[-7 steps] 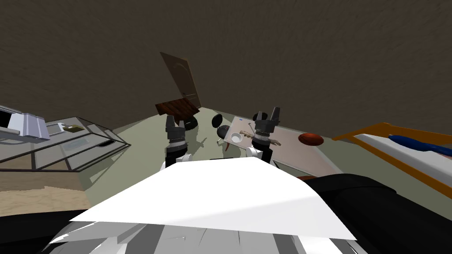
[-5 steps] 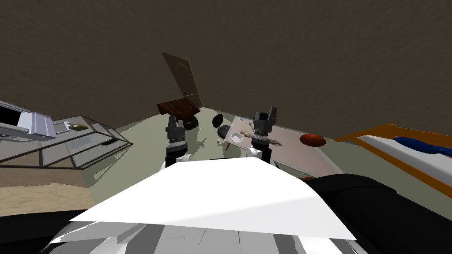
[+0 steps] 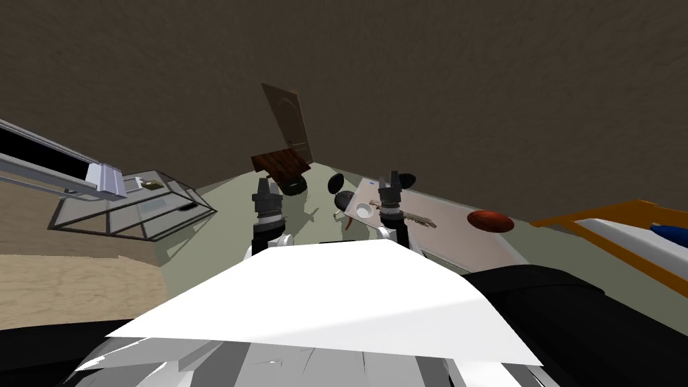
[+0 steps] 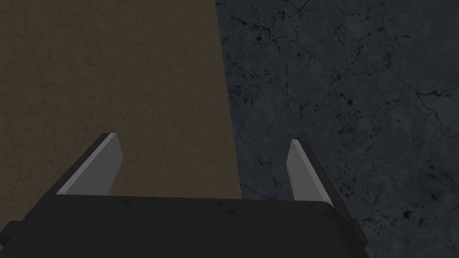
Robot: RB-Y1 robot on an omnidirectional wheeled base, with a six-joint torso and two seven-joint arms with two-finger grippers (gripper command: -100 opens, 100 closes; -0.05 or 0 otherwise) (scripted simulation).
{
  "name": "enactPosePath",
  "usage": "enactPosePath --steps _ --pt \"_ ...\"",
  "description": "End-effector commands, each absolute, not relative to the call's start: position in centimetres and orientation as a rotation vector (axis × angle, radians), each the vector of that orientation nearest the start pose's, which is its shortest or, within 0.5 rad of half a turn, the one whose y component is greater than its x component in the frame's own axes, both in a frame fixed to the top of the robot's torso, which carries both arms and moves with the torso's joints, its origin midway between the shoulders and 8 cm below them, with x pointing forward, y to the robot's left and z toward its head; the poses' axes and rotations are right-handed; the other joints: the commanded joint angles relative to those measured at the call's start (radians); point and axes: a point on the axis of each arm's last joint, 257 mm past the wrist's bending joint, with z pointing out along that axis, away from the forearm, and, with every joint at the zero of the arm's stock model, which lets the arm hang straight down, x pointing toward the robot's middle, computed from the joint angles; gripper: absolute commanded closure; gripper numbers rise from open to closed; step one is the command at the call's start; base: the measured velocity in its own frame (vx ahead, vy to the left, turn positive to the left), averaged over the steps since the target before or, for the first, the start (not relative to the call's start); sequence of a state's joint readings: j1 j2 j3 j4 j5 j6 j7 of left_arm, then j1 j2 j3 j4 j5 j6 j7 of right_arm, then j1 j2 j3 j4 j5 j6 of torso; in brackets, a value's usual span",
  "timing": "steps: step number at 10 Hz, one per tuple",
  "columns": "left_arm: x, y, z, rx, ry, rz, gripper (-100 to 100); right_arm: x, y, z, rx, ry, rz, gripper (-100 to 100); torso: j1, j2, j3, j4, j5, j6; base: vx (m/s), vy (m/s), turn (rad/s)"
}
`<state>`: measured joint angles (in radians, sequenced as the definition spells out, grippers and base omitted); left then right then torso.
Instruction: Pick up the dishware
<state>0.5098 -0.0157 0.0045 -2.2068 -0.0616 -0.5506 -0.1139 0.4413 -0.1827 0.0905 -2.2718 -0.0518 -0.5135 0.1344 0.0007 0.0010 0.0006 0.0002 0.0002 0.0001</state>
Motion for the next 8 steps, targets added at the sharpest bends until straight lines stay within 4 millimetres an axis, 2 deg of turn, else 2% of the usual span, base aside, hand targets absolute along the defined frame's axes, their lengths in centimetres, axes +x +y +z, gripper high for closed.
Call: enactPosePath --steps 1,3,4,6,7,8 --pt "34.9 27.7 -0.2 -0.608 0.686 -1.146 0 36.1 -22.3 1.7 0.441 0.807 1.289 -100 0.0 0.0 0.0 0.0 0.0 0.0 -0.015 0.019 0.111" --pt "34.9 27.7 -0.2 -0.608 0.686 -1.146 0 37.4 -21.3 -1.4 0.382 0.938 1.199 -100 0.001 0.0 0.0 0.0 0.0 -0.001 -0.028 0.033 0.235" --pt "34.9 27.7 -0.2 -0.608 0.686 -1.146 0 37.5 -21.3 -1.7 0.378 0.949 1.196 -100 0.001 0.001 0.0 0.0 0.0 -0.001 -0.022 0.025 0.055" --pt "34.9 27.7 -0.2 -0.608 0.686 -1.146 0 38.8 -20.7 -5.7 0.307 1.088 1.087 -100 0.0 0.0 0.0 0.0 0.0 0.0 -0.022 0.032 0.178" --pt "34.9 27.7 -0.2 -0.608 0.686 -1.146 0 38.8 -20.7 -5.7 0.297 1.097 1.085 -100 0.001 0.0 0.0 0.0 0.0 0.0 -0.022 0.025 0.098" --pt "34.9 27.7 -0.2 -0.608 0.686 -1.146 0 39.3 -20.6 -7.9 0.251 1.17 1.025 -100 0.001 0.0 0.0 0.0 0.0 0.0 -0.024 0.026 0.154"
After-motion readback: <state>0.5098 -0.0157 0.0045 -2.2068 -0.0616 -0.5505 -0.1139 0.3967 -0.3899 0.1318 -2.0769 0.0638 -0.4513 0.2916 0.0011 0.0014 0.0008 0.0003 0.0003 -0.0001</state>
